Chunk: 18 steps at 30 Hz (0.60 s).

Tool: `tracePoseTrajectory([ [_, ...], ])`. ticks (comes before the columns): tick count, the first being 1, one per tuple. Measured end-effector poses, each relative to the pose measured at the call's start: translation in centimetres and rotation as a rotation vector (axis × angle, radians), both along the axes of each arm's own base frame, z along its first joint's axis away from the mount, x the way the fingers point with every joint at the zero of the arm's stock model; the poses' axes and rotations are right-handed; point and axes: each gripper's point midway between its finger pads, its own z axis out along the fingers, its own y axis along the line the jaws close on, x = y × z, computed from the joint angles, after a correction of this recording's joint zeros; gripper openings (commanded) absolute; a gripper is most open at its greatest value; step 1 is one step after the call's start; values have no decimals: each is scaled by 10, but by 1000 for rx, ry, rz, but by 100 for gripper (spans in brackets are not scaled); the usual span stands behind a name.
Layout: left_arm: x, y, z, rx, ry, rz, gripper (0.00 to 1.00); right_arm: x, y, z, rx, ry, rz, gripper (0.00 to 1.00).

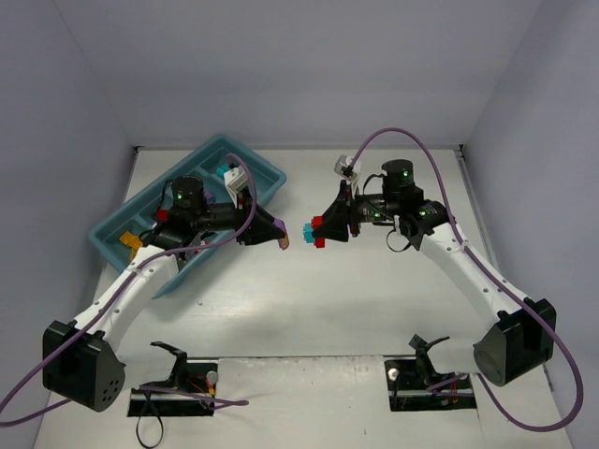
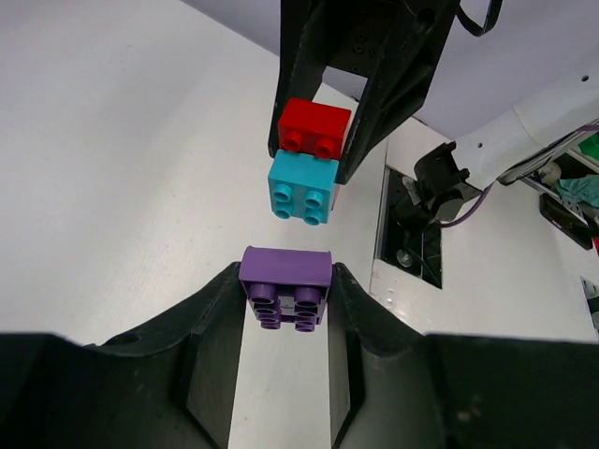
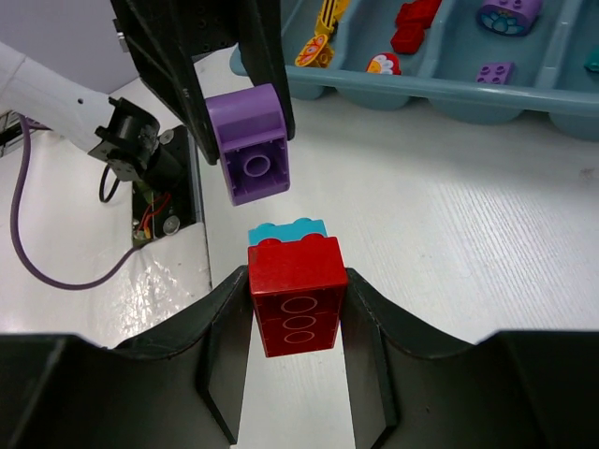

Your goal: Sort the legos into containers by color

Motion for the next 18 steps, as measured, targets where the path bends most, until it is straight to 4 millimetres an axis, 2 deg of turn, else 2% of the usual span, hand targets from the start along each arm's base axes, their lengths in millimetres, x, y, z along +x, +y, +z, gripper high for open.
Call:
tracePoseTrajectory([
  [6, 2, 3, -1, 4, 7, 13, 0, 5, -2, -1, -10, -4, -28, 0],
  [9, 20, 17, -7, 31, 16, 118, 0, 7, -3, -2, -16, -4, -44, 0],
  [13, 71, 64, -28, 129, 61, 457, 0, 8, -6, -5, -26, -1, -70, 0],
  [16, 101, 107, -48, 229, 103, 713, 9, 4, -9, -8, -32, 5, -85, 0],
  [18, 116, 132, -56, 287, 119, 840, 11, 2, -10, -9, -33, 9, -90, 0],
])
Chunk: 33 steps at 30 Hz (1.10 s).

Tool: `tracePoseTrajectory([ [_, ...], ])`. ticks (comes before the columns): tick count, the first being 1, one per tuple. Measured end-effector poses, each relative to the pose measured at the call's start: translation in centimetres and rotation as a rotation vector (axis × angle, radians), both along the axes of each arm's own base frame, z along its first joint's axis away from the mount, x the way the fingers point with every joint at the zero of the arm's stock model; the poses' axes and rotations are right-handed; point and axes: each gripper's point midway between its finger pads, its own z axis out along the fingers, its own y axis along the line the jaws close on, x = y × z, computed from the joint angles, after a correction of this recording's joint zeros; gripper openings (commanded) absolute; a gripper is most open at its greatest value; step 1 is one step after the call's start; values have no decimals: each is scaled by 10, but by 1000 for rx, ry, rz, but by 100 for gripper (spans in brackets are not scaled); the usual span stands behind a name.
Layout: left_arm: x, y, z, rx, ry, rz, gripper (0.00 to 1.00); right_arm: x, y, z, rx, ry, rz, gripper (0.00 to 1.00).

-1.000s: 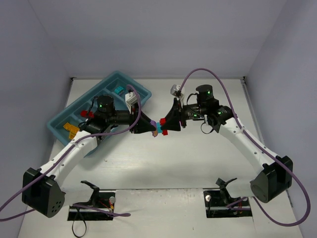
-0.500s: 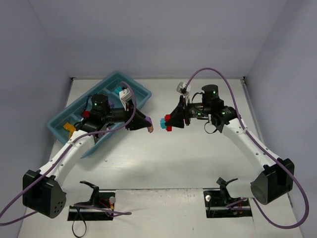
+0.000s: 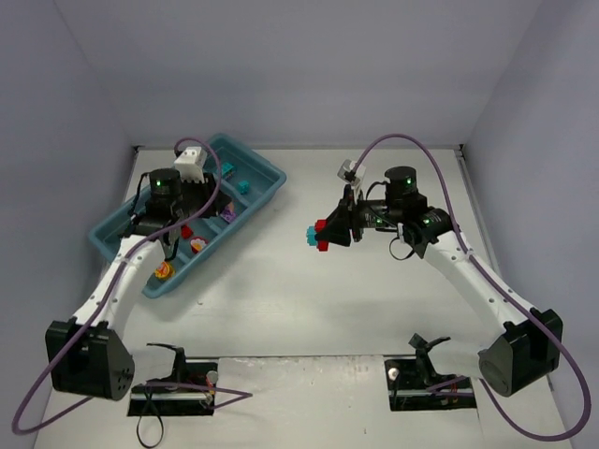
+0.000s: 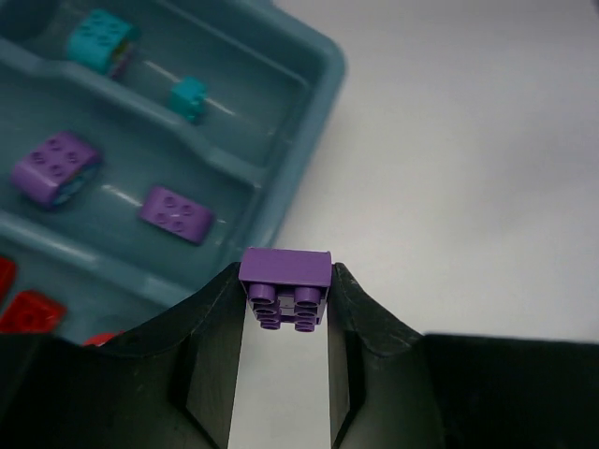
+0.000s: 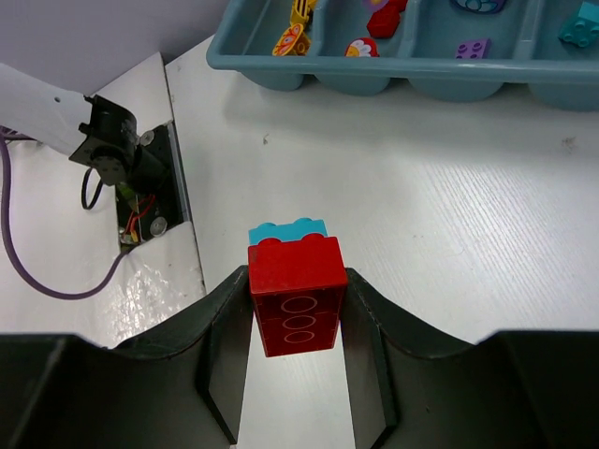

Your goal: Sort the legos into containers by color

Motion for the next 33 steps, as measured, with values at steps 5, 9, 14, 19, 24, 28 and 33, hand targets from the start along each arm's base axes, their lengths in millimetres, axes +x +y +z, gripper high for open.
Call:
tracePoseTrajectory([
  [5, 42, 40, -13, 88, 43, 175, 11, -3, -2, 1, 1, -2, -6, 0],
  [9, 66, 57, -41, 130, 112, 243, 21, -5, -3, 3, 4, -8, -11, 0],
  [14, 77, 70, -72, 174, 192, 288, 48, -8, -6, 5, 5, -15, -24, 0],
  [19, 79, 70, -71, 173, 192, 277, 54, -9, -6, 6, 7, -13, -27, 0],
  [24, 68, 41, -37, 75, 128, 122, 54, -9, -6, 6, 8, -10, -26, 0],
  [28, 33, -1, 16, -25, 6, -77, 59, -10, -5, 5, 10, -2, -15, 0],
  [33, -46, -75, 81, -119, -160, -419, 62, -9, -1, 2, 14, 22, 12, 0],
])
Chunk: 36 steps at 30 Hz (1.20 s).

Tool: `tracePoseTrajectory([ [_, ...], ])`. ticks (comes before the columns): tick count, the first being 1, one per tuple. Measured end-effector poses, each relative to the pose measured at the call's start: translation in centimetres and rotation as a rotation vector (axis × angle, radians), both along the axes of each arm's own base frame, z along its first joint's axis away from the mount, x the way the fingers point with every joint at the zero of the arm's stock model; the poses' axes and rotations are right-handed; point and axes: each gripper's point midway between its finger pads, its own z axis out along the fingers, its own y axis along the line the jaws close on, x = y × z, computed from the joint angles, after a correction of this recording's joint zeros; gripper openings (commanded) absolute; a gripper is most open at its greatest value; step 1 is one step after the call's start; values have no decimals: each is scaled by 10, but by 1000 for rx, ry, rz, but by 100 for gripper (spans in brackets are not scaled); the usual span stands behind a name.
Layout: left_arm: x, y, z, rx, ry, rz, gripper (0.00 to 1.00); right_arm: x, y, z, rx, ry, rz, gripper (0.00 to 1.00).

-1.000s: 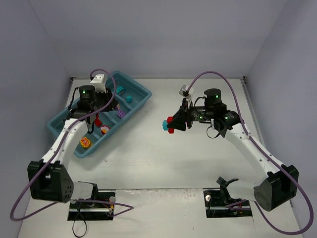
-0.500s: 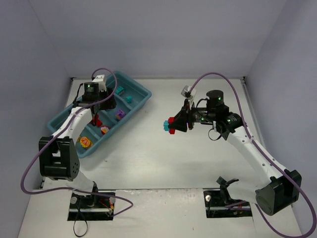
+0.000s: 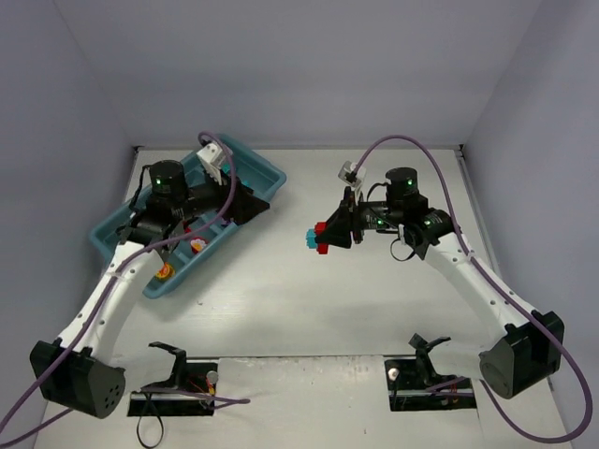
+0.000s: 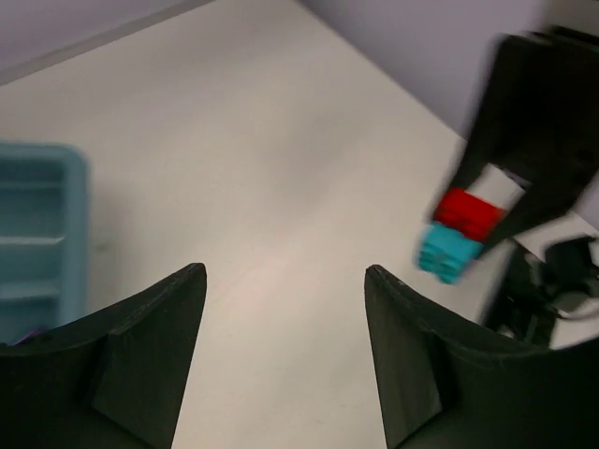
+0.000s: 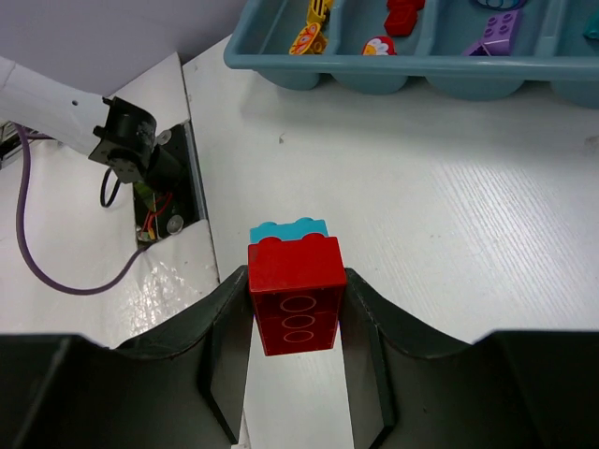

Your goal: Sort the legos into containers by color

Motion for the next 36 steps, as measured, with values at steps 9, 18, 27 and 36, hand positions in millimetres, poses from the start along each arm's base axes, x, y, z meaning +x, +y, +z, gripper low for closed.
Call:
tracePoseTrajectory([
  [9, -87, -67, 8, -43, -24, -358, 63, -7, 7, 19, 48, -11, 81, 0],
  [18, -99, -81, -3, -36, 4, -410, 64, -21, 19, 30, 74, -20, 162, 0],
  [27, -101, -94, -15, -28, 35, -454, 62, -32, 27, 31, 78, -17, 208, 0],
  [36, -111, -97, -15, -40, 55, -505, 10, -33, 27, 32, 82, -11, 209, 0],
])
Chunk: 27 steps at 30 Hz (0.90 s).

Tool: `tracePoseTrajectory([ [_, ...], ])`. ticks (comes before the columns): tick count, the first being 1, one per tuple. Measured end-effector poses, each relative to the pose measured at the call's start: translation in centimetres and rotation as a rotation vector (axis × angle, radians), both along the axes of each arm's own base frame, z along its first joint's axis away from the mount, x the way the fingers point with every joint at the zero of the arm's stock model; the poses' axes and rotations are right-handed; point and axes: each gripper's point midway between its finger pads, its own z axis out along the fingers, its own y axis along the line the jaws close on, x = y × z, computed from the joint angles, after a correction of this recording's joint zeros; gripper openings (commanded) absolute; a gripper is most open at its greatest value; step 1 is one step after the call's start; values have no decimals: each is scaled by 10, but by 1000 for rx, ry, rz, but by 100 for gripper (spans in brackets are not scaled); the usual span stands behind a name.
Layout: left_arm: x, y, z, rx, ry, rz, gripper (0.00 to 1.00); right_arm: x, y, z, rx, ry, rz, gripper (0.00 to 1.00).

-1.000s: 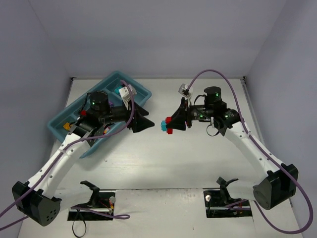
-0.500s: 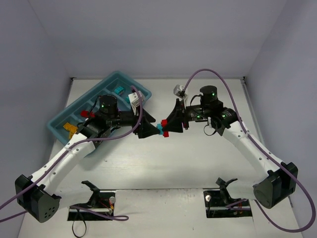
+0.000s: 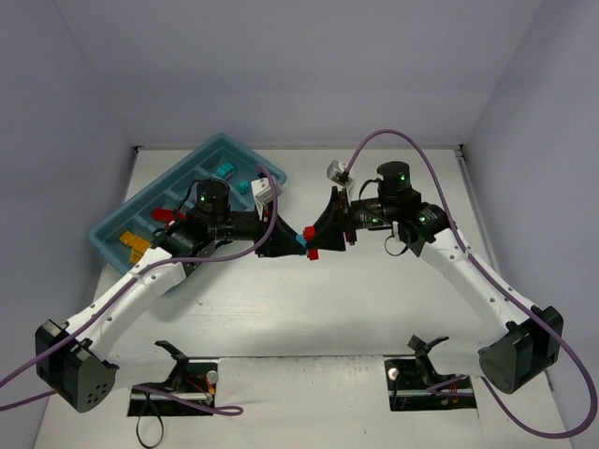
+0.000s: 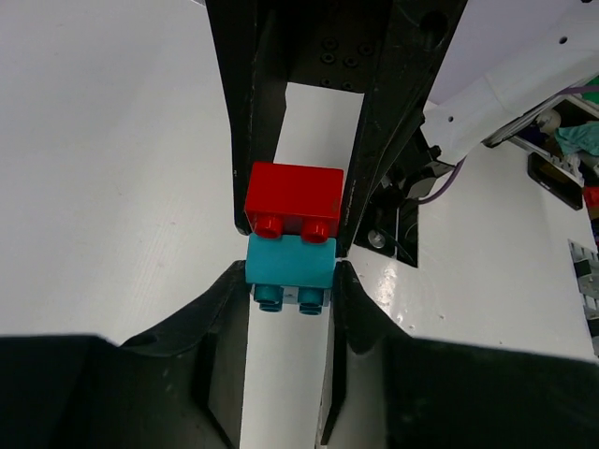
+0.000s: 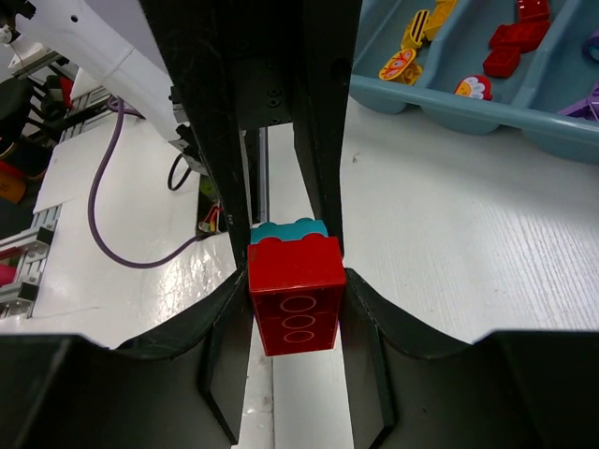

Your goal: Sort the legos into containers by color

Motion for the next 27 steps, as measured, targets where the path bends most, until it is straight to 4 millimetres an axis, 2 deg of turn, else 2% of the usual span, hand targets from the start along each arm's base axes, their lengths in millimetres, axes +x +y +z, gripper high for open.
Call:
tracePoseTrajectory([
  [2, -2, 0, 0, -2, -2, -11, 0, -1, 0, 0, 1, 1, 3, 0],
  [6, -3, 1, 0, -8, -8, -12, 0, -1, 0, 0, -1, 5, 4, 2],
  [8, -3, 1, 0, -11, -14, -12, 0, -1, -1, 0, 0, 2, 3, 7],
  [10, -4, 2, -1, -13, -18, -11, 0, -3, -1, -1, 0, 2, 2, 6],
  [13, -5, 2, -1, -13, -24, -16, 0, -5, -3, -1, 1, -3, -1, 0],
  [18, -5, 4, -3, -17, -30, -26, 0, -5, -5, -2, 3, -12, -11, 1],
  [21, 3, 11, -13, 1, -19, 3, 0, -3, -11, -3, 0, -5, -32, 7],
  [27, 18, 20, -27, 23, 13, 45, 0, 2, -20, -2, -2, -23, -84, 8],
])
